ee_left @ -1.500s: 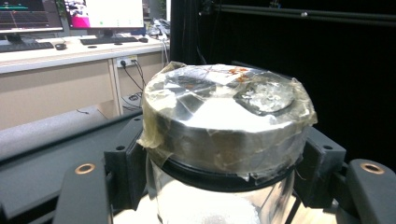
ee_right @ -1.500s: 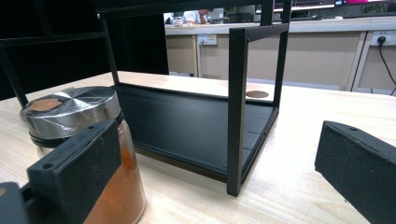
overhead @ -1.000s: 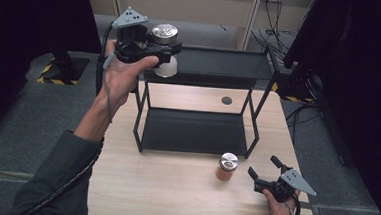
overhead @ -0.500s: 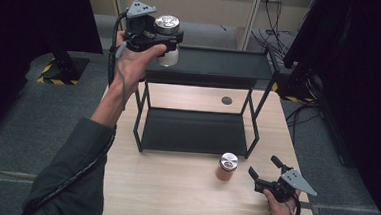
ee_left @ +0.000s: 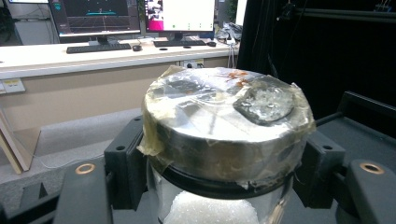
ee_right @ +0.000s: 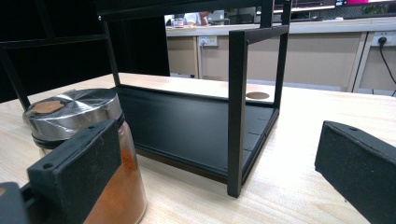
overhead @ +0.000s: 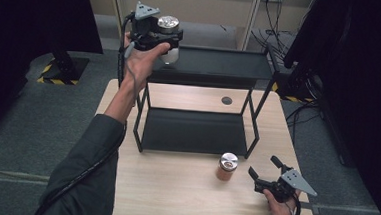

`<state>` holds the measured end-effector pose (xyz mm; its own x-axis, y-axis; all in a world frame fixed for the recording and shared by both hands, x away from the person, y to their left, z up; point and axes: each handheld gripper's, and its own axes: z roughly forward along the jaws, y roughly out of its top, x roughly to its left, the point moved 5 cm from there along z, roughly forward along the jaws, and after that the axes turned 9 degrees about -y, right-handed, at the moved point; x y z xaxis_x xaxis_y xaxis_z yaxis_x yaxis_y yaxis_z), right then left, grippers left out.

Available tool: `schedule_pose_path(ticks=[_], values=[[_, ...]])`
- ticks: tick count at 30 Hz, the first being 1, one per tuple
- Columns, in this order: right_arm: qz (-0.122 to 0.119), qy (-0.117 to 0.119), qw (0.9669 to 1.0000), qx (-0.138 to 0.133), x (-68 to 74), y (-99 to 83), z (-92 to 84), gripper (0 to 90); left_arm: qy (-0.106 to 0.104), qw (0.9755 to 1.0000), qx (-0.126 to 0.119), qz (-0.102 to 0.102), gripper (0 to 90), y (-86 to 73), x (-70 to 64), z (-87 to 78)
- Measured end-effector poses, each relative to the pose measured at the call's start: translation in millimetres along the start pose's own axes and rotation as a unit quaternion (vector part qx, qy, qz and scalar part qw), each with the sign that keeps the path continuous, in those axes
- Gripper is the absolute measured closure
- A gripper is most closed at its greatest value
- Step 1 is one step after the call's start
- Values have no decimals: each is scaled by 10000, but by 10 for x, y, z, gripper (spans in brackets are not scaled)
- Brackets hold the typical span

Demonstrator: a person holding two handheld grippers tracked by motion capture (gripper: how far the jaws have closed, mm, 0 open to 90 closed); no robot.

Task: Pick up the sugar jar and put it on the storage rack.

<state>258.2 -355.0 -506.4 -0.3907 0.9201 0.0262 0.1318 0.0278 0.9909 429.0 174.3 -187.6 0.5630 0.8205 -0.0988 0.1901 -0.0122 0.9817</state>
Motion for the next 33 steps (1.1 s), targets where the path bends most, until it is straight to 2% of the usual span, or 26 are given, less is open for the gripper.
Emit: schedule_pose_path(ticks=[13, 17, 21, 22, 23, 26, 27, 30, 33], values=[[-2, 5, 10000, -2, -1, 0, 0, 6, 161, 9999, -24, 3, 315, -164, 41, 145], [-3, 4, 10000, -3, 0, 0, 0, 6, 184, 9997, -23, 151, 315, -179, 9, 155], [-11, 5, 10000, -3, 1, 0, -1, 6, 211, 9997, -99, 68, 310, -209, 1, 154], [-12, 6, 10000, -2, 1, 1, -1, 6, 150, 9998, -141, 79, 303, -215, 20, 158], [-14, 6, 10000, 1, 1, 2, -2, 6, 152, 9998, -146, 21, 266, -215, 15, 157], [-7, 6, 10000, 6, 2, 1, 0, 6, 238, 9995, -184, 66, 134, -216, -14, 150], [-12, 7, 10000, 7, 2, 2, 0, 6, 224, 9994, -245, -23, 101, -220, -17, 139], [-10, 7, 10000, 10, 3, 1, 1, 6, 405, 9989, -201, -73, 1, -194, -66, 119], [-9, 6, 10000, 10, 3, 1, 1, 6, 389, 9989, -209, -131, 0, -177, -75, 76]])
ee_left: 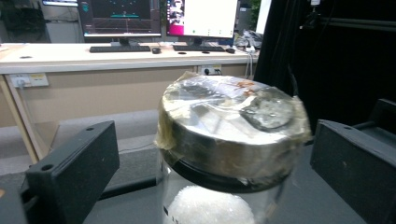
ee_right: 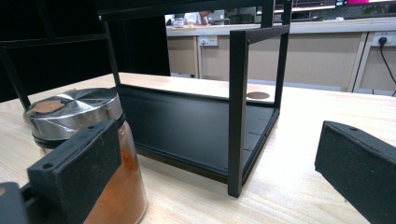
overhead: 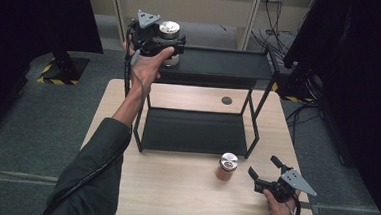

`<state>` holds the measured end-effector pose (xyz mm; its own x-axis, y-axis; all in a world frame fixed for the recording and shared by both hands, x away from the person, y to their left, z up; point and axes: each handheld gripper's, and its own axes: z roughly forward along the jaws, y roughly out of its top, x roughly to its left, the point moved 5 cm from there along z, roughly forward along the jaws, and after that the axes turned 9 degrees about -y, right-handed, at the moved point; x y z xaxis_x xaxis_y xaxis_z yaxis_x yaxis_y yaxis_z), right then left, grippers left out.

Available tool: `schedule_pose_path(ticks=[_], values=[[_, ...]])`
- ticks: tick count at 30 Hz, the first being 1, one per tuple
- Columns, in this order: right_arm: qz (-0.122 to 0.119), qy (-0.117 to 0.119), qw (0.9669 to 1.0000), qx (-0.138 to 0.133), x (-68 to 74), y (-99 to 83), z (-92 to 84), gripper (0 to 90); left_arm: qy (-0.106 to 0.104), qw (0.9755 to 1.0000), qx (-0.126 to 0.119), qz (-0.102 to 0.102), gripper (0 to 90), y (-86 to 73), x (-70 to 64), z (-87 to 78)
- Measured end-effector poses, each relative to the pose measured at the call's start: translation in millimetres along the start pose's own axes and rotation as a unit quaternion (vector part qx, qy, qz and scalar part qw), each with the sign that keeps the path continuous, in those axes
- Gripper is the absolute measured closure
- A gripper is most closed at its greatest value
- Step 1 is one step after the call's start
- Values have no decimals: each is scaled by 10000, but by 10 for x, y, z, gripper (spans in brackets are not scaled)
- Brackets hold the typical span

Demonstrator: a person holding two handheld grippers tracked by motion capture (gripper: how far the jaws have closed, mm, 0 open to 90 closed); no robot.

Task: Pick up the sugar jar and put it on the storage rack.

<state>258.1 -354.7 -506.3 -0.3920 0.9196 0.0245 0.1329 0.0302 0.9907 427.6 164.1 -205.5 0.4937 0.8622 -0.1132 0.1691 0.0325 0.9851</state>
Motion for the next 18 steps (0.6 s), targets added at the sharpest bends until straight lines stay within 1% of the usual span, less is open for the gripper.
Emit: schedule_pose_path(ticks=[1, 4, 6, 8, 10, 13, 16, 18], values=[[-1, 0, 10000, -1, 0, -1, 1, 6, 3, 10000, -9, -50, 0, 5, -8, -18], [2, 0, 10000, 3, 0, -1, 2, 6, 12, 10000, -5, -27, 0, 16, -38, -55], [-1, 0, 10000, 2, 0, -1, 3, 6, -39, 10000, 6, -69, 0, 22, -68, -86], [9, -4, 10000, 8, 1, -1, 3, 6, -51, 9999, 10, -140, 0, 23, -106, -126], [11, -8, 10000, 9, 0, -1, 3, 6, -71, 9998, 16, -164, 0, 19, -144, -170], [10, -4, 10000, 5, 1, -2, 3, 6, -57, 9999, 5, -153, 1, -2, -206, -244], [13, -5, 10000, 6, 3, -1, 2, 6, -4, 9998, -51, -208, 2, -43, -258, -321], [10, -8, 10000, 4, 2, -1, 2, 6, -11, 9998, -59, -176, 3, -75, -285, -371]])
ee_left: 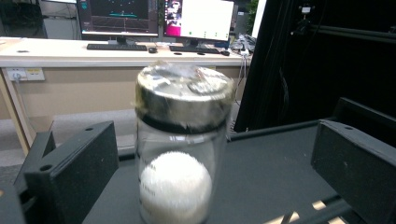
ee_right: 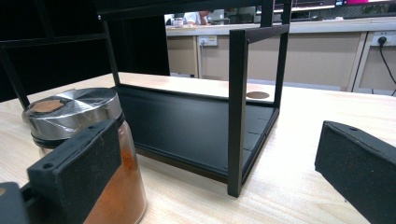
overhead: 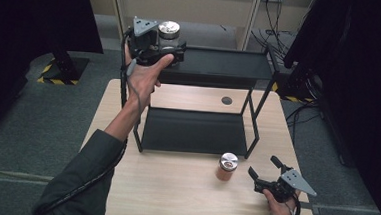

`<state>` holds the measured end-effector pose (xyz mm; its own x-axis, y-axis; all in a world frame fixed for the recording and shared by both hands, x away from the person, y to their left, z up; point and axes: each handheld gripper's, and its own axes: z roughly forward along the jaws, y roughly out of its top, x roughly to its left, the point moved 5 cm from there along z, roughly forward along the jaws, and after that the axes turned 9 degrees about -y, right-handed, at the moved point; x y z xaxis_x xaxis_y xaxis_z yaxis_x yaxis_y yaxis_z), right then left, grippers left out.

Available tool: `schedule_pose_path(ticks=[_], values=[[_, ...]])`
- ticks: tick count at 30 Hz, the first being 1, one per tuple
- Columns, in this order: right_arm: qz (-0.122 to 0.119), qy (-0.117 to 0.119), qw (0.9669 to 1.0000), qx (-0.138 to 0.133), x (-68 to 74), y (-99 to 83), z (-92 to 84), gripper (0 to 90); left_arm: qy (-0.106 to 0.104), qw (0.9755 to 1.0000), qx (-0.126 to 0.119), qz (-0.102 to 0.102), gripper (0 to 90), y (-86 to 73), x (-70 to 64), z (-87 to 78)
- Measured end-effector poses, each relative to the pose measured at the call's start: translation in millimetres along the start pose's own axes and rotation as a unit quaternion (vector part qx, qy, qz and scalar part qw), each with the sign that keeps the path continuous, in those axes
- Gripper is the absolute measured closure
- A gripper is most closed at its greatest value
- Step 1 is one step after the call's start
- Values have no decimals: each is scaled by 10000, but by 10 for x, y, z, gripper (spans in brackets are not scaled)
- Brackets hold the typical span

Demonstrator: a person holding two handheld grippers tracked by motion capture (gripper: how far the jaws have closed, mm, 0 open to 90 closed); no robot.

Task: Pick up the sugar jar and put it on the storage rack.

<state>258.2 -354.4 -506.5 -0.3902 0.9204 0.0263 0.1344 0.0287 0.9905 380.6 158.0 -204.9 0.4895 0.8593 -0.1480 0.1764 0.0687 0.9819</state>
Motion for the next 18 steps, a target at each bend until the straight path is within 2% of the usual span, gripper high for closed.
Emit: schedule_pose_path(ticks=[11, 13, 16, 18], values=[[-4, -19, 10000, -13, 0, 0, -4, 6, -141, 9996, -228, -9, 3, -306, -84, -297], [-8, -18, 10000, -13, 0, 0, -4, 6, -244, 9994, -230, -60, 3, -366, -78, -343], [-6, -19, 10000, -13, 2, 0, -5, 6, -289, 9993, -253, 20, 3, -462, -100, -409], [-9, -19, 10000, -14, 1, -1, -5, 6, -352, 9990, -287, 5, 3, -529, -109, -458]])
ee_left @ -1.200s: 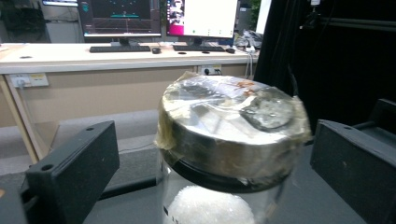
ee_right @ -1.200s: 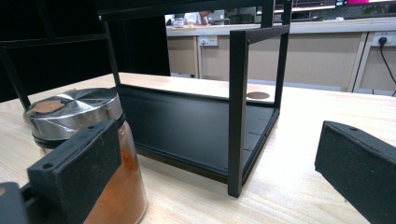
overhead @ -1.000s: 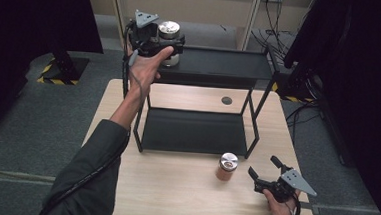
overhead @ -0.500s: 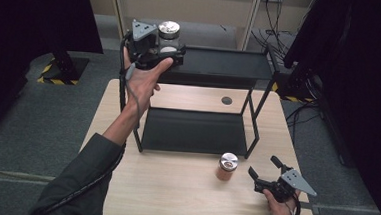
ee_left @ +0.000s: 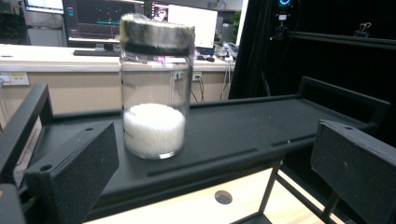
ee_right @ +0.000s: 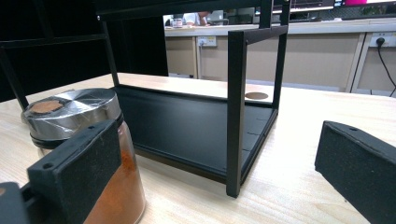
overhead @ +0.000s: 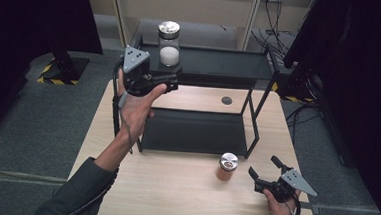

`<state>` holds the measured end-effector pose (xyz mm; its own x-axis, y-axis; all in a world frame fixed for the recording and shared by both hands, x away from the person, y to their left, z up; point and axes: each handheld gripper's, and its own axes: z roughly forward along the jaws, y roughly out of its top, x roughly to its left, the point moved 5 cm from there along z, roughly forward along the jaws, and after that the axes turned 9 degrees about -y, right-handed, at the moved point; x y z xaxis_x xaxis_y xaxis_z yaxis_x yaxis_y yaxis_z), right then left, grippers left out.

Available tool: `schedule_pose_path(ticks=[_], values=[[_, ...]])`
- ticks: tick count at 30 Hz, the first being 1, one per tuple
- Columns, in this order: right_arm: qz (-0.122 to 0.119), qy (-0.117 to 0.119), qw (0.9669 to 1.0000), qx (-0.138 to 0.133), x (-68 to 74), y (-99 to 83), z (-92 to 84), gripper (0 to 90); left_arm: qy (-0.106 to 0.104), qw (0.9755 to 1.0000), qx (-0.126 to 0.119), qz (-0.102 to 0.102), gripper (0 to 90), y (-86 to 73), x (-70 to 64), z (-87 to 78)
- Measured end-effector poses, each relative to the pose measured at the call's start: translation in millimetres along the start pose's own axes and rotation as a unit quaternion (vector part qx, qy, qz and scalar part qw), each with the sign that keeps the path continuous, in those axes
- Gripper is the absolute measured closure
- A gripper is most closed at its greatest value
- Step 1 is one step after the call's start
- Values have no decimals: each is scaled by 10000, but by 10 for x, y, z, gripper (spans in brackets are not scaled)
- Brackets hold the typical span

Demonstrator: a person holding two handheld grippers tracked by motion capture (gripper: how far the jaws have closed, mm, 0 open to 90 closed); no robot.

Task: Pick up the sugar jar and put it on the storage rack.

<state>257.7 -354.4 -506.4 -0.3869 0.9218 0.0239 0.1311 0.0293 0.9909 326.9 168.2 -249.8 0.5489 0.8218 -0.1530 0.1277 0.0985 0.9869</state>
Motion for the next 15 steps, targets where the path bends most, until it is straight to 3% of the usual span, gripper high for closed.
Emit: schedule_pose_path(ticks=[9, 15], values=[[-5, -3, 10000, -4, 1, 1, -4, 6, -192, 9998, -52, 96, 3, -326, -82, -172], [-1, -3, 10000, -7, 1, 1, -6, 6, -327, 9995, 9, 43, 3, -554, -104, -222]])
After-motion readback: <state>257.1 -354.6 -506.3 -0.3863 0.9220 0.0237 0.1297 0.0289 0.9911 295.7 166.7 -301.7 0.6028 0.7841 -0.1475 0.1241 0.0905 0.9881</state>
